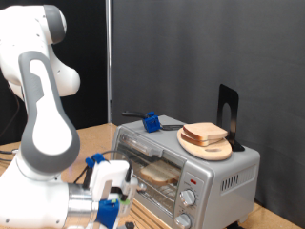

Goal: Make a piece of toast with the oven

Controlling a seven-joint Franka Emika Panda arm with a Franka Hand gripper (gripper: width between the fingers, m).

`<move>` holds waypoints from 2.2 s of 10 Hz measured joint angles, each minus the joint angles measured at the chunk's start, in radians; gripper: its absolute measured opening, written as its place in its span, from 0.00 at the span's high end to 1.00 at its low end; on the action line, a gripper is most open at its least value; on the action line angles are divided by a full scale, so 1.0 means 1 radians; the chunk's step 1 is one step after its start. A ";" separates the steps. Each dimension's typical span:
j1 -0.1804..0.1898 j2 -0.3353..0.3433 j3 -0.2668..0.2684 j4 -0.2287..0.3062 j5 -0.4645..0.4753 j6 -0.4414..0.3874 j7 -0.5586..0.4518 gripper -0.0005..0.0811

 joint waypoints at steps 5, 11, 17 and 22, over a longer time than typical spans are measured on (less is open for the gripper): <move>0.003 0.040 -0.002 0.048 -0.058 -0.082 0.180 0.16; -0.007 0.190 -0.002 0.247 -0.037 -0.138 0.201 0.16; -0.006 0.232 -0.008 0.303 -0.065 -0.140 0.244 0.16; 0.015 0.306 -0.016 0.439 -0.199 -0.282 0.377 0.16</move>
